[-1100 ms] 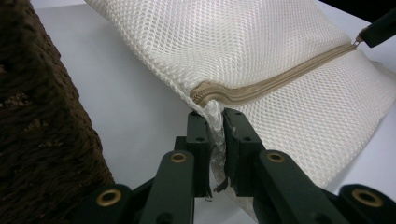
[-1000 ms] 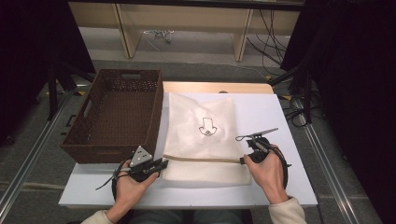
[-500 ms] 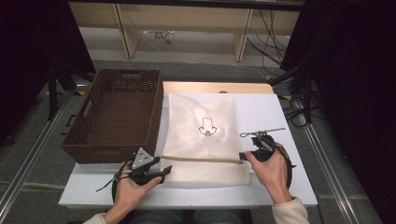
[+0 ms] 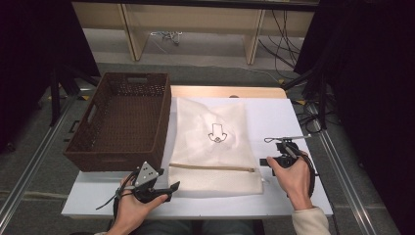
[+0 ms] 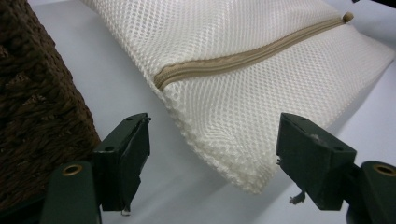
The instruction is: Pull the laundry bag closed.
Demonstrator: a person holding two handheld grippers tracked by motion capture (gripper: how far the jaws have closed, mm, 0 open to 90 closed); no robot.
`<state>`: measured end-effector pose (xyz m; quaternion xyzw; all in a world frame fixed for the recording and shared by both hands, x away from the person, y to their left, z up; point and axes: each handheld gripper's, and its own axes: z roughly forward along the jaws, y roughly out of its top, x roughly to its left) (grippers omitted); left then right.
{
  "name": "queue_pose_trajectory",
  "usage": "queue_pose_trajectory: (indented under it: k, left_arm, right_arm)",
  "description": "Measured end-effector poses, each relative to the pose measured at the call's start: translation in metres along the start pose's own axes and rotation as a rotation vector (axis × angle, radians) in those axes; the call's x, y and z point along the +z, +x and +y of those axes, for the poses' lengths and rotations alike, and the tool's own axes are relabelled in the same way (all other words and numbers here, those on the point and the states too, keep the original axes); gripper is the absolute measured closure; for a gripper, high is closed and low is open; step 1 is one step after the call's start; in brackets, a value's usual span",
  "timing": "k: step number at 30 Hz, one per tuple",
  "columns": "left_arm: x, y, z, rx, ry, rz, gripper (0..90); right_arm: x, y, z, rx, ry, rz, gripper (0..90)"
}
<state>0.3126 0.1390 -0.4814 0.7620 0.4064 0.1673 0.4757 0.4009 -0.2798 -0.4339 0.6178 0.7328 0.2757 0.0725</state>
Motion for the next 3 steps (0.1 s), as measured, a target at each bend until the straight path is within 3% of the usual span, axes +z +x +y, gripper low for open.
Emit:
queue_pose_trajectory:
  k: [2, 3]
  left_arm:
    - [-0.0018, 0.0002, 0.001, 0.008, -0.002, 0.01, 25.9]
    - [-0.0024, 0.0009, 0.0016, 0.022, -0.005, 0.011, 25.9]
  right_arm:
    - [0.0, 0.0006, -0.0002, 0.018, 0.006, -0.008, 56.6]
    - [-0.0014, 0.0025, -0.0002, 0.054, 0.021, -0.002, 56.7]
